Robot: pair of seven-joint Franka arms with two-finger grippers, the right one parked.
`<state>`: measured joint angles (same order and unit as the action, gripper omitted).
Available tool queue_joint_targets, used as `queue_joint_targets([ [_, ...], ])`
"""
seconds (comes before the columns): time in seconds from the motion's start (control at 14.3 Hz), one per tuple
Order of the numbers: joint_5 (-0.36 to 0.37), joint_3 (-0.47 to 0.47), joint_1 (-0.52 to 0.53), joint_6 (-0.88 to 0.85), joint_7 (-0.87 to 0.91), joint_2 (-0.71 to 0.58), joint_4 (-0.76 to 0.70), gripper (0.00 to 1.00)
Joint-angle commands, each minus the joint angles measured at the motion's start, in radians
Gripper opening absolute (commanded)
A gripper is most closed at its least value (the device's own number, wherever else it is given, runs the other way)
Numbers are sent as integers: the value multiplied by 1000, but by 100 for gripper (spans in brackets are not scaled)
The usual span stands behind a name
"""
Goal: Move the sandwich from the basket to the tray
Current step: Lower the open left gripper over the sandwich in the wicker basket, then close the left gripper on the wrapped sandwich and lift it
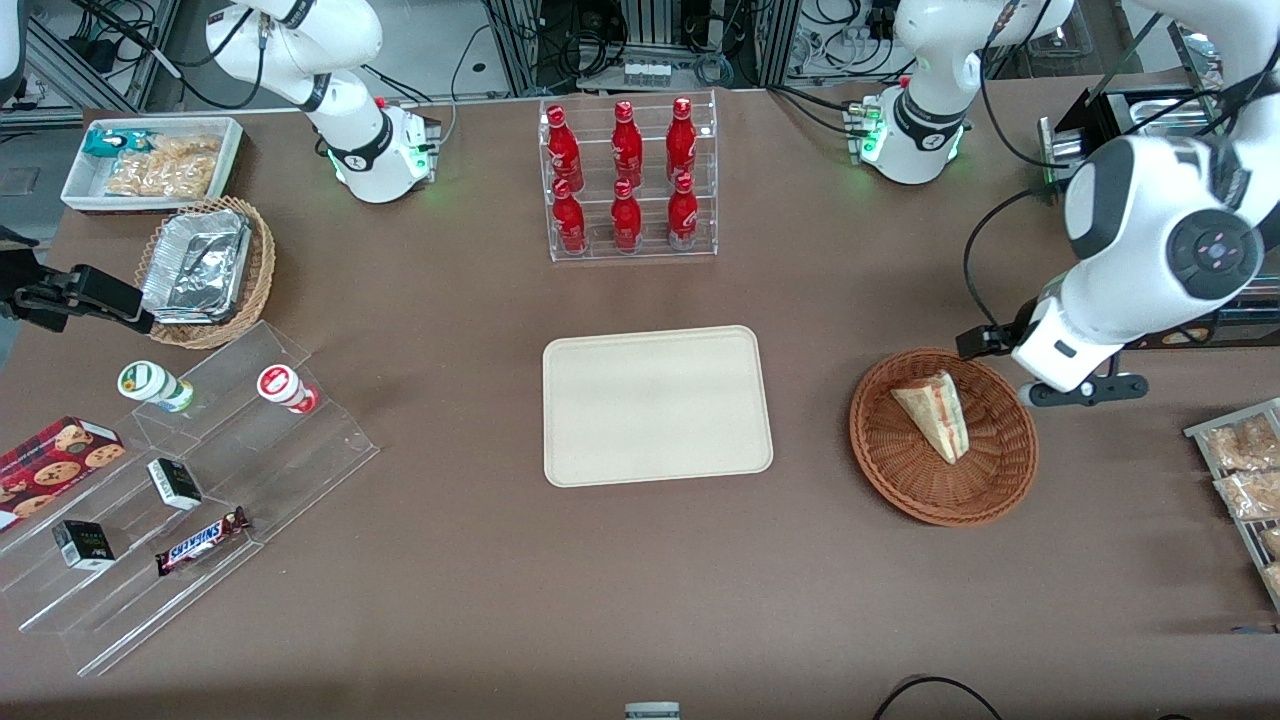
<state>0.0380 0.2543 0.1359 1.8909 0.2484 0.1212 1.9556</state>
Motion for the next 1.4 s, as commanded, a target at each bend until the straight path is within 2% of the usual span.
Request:
queue_joint_targets([
  [0.0,23,5,-18,88,186,75,2,100],
  [0.14,23,3,-19,138,294,121,2,100],
  [0.35,23,-9,-22,175,353,172,12,100],
  [0.63,23,-15,-41,307,376,212,60,100],
  [1.05,20,-17,-41,335,394,264,72,100],
  [1.12,23,-17,-41,338,393,273,74,89],
  [1.26,23,-17,-42,338,394,273,74,46],
  [1.33,23,-17,-42,338,394,270,74,31],
])
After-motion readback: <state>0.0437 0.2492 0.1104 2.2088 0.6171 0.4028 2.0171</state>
